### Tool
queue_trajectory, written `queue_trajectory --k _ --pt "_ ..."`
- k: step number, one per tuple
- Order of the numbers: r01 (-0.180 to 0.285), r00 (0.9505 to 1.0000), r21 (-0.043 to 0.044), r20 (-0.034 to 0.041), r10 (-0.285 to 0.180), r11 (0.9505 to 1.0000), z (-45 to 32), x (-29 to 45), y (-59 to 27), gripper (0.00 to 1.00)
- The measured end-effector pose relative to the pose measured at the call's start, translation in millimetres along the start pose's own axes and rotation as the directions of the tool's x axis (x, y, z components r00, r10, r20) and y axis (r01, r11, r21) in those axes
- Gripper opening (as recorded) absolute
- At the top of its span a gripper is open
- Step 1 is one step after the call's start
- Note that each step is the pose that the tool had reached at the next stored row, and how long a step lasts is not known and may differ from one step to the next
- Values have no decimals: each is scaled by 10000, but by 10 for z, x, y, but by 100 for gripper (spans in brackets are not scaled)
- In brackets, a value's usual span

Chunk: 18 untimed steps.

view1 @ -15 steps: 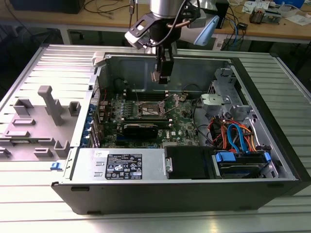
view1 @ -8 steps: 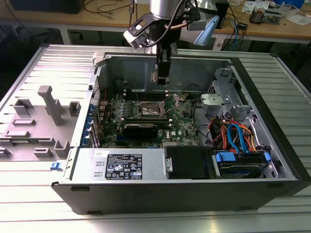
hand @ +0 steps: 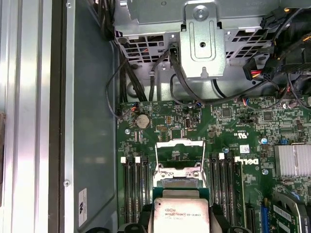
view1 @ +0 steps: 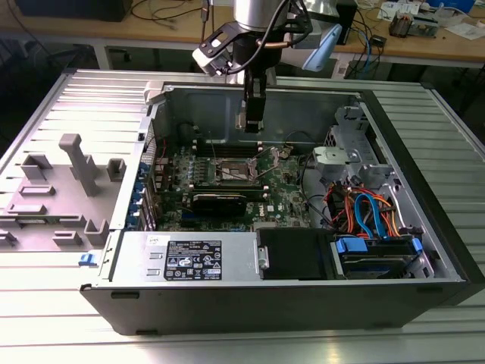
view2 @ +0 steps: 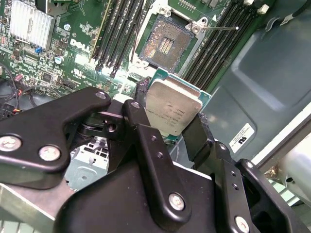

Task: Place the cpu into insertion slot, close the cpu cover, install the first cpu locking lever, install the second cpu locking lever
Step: 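Place the cpu into insertion slot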

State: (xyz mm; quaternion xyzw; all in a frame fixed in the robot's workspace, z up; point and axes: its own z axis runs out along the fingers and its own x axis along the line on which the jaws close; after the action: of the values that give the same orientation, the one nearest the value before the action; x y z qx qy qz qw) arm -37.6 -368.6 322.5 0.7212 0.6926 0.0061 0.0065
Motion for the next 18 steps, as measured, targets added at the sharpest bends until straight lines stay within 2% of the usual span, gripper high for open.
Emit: queue_trajectory --k 18 --pt "-24 10000 0 -7 24 10000 20 -14 0 55"
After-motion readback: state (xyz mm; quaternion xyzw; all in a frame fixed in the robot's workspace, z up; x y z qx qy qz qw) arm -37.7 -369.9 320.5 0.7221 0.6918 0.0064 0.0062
